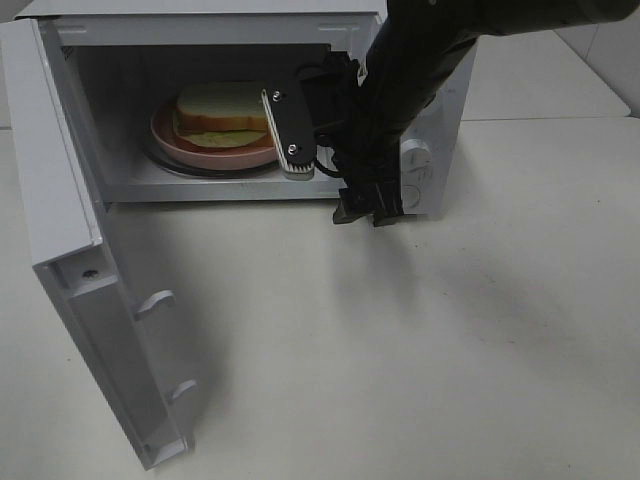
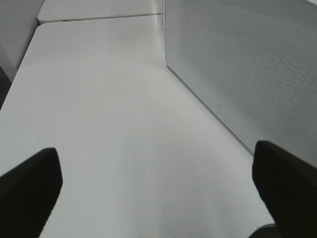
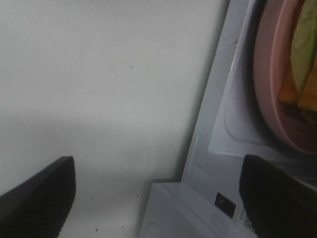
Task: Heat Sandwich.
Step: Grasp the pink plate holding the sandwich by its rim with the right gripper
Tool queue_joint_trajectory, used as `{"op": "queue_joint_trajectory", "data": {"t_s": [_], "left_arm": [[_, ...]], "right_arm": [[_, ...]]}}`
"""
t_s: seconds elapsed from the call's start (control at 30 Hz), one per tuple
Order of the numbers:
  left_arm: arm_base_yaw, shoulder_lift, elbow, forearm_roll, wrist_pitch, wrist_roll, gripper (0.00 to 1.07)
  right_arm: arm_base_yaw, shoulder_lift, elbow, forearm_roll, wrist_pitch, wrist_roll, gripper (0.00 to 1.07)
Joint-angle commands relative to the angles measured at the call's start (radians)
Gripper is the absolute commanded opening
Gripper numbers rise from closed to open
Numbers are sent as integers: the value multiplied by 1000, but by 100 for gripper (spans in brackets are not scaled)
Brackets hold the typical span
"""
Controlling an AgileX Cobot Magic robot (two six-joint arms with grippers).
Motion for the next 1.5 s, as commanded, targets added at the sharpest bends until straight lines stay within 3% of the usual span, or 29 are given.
{"op": "queue_joint_trajectory", "data": {"t_s": [0.03, 0.67, 1.1, 1.5], "left_arm": [[2, -22, 5, 3, -11, -3, 102], [2, -22, 5, 3, -11, -3, 102], [2, -22, 5, 3, -11, -3, 102], [2, -22, 5, 3, -11, -3, 102]], "right_arm": [[4, 31, -39, -5, -12, 13, 85], [15, 262, -300, -1, -14, 52, 83], [15, 420, -537, 13, 71, 89, 82], [15, 493, -659, -6, 117, 86, 82]]}}
